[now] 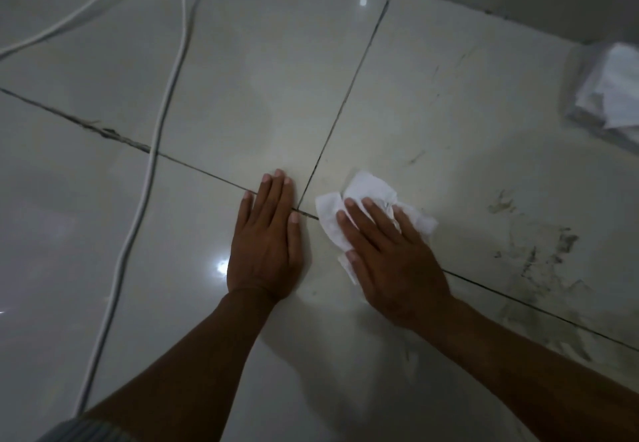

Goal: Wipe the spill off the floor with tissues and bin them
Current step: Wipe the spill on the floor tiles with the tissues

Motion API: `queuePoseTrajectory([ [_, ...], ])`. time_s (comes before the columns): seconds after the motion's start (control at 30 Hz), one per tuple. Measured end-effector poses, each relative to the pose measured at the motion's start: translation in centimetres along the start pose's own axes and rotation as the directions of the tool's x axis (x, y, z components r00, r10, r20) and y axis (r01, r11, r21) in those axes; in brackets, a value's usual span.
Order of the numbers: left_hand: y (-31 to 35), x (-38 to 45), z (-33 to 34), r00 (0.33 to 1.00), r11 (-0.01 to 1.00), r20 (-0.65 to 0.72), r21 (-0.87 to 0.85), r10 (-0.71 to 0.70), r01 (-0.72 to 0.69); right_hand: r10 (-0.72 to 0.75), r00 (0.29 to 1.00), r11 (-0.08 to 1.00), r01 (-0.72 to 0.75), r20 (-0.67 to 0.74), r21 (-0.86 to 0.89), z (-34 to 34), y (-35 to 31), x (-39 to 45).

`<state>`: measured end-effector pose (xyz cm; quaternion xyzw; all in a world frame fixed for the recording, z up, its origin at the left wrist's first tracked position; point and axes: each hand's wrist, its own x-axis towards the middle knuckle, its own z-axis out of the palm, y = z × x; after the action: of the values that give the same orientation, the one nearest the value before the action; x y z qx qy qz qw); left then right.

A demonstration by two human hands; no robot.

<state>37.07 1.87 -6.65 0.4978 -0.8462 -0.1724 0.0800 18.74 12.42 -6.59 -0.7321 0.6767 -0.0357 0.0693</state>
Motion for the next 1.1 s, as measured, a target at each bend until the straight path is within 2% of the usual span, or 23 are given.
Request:
queuePoseTrajectory([
  [0.07,-0.1,0.1,0.1,1.0,1.0,-0.006,0.004,0.003,-0.003,0.148,0.989,0.989,-0.148,-0.025,0.008,-0.2,0.3,2.0],
  [0.17,-0.2,0.0,0.3,1.0,1.0,-0.01,0.02,0.003,-0.003,0.385,0.922,0.921,-0.381,-0.035,0.079,-0.5,-1.0,8.2],
  [0.23,-0.2,0.1,0.4,1.0,1.0,-0.009,0.014,-0.003,0.003,0.356,0.934,0.933,-0.354,-0.021,0.073,-0.3,-2.2,10.2],
  [0.3,-0.2,0.1,0.4,1.0,1.0,-0.004,0.006,-0.001,0.001,0.165,0.986,0.986,-0.165,-0.004,0.023,0.2,-2.4,8.8],
  [0.37,-0.2,0.1,0.3,1.0,1.0,-0.003,0.005,0.006,-0.006,-0.064,0.997,0.998,0.065,0.036,-0.01,0.2,-1.4,5.6],
  [0.4,-0.2,0.0,0.3,1.0,1.0,-0.001,0.007,0.006,-0.006,-0.127,0.99,0.992,0.128,0.061,-0.022,0.1,-0.5,4.4],
  [0.43,-0.2,0.0,0.3,1.0,1.0,-0.002,0.009,0.004,-0.004,-0.129,0.989,0.991,0.132,0.065,-0.035,0.0,0.5,3.8],
  [0.5,-0.2,0.0,0.3,1.0,1.0,-0.008,0.009,0.001,-0.001,0.034,0.999,0.999,-0.033,0.02,-0.033,-0.4,1.5,4.9],
  [0.57,-0.2,0.1,0.3,1.0,1.0,-0.013,0.006,0.004,-0.003,0.264,0.964,0.965,-0.263,-0.026,0.01,-0.7,1.0,8.1],
  [0.6,-0.2,0.1,0.3,1.0,1.0,-0.013,0.009,0.005,-0.005,0.335,0.942,0.942,-0.334,-0.022,0.036,-0.7,0.3,9.3],
  [0.67,-0.2,0.1,0.2,1.0,1.0,-0.011,0.012,0.001,-0.001,0.337,0.941,0.941,-0.335,-0.024,0.045,-0.3,-1.0,10.0],
  [0.8,0.4,-0.1,-0.3,0.999,1.0,-0.028,0.01,0.016,-0.016,0.066,0.998,0.998,-0.066,-0.02,-0.002,0.3,-1.0,4.6],
  [0.87,0.6,-0.1,-0.4,0.998,1.0,-0.06,0.008,0.004,-0.004,0.017,1.0,1.0,-0.017,-0.012,0.01,0.4,0.5,2.4],
  [0.93,1.3,0.8,-0.4,0.997,0.999,-0.068,0.018,0.029,-0.028,0.116,0.993,0.993,-0.117,-0.03,-0.014,0.0,2.7,2.4],
  [1.03,3.2,2.9,0.3,0.99,0.991,-0.041,0.033,0.133,-0.131,0.372,0.926,0.928,-0.372,-0.058,0.021,-0.9,4.4,5.7],
  [1.1,4.8,5.0,1.1,0.987,0.988,-0.039,0.024,0.155,-0.154,0.403,0.914,0.915,-0.402,-0.048,0.037,-0.8,4.3,6.6],
])
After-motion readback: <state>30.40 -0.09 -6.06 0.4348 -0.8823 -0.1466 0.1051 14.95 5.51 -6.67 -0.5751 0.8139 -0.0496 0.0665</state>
